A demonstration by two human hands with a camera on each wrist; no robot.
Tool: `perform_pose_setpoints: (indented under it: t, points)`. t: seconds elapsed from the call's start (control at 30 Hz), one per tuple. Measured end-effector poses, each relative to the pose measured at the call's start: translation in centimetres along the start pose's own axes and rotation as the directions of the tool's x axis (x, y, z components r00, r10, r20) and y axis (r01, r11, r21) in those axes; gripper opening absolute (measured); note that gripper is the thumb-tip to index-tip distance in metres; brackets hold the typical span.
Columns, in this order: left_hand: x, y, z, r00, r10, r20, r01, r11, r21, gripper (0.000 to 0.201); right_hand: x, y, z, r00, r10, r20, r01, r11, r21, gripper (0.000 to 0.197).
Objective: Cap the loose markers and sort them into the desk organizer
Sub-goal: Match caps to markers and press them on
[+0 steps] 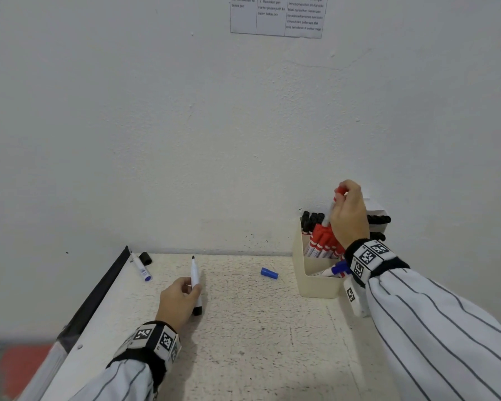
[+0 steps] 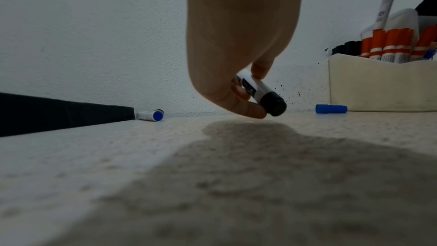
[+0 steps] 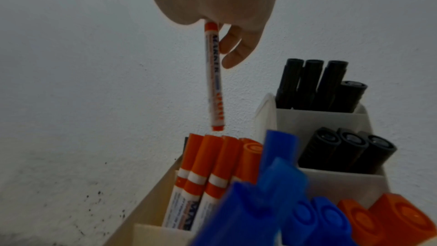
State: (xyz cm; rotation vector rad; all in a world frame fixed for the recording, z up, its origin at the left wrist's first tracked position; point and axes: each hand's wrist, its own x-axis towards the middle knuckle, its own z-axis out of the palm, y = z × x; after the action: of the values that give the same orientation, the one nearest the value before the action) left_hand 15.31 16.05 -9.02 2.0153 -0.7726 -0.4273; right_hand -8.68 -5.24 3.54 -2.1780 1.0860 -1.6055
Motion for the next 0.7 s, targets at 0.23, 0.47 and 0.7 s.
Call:
perform_pose_setpoints:
  t: [0.23, 0.47, 0.7]
  points:
    - [0.1, 0.2, 0.1, 0.999, 0.038, 0.002, -0.038, 0.999, -0.002, 0.033, -0.7, -0.1, -0.4, 0.992, -0.03, 0.121, 0.02, 0.996, 0.088, 0.01]
    - [0.1, 0.8, 1.3, 0.998, 0.056, 0.017, -0.055, 0.996, -0.071, 0.03, -0.1, 0.0, -0.7, 0.997, -0.031, 0.076, 0.025, 0.997, 0.076, 0.016]
    - [-0.4, 1.2, 2.1, 0.995, 0.094, 0.032, -0.09, 0.991, -0.103, 0.023, -0.6, -0.3, -1.0, 0.988, 0.003, 0.156, -0.013, 0.998, 0.062, 0.015]
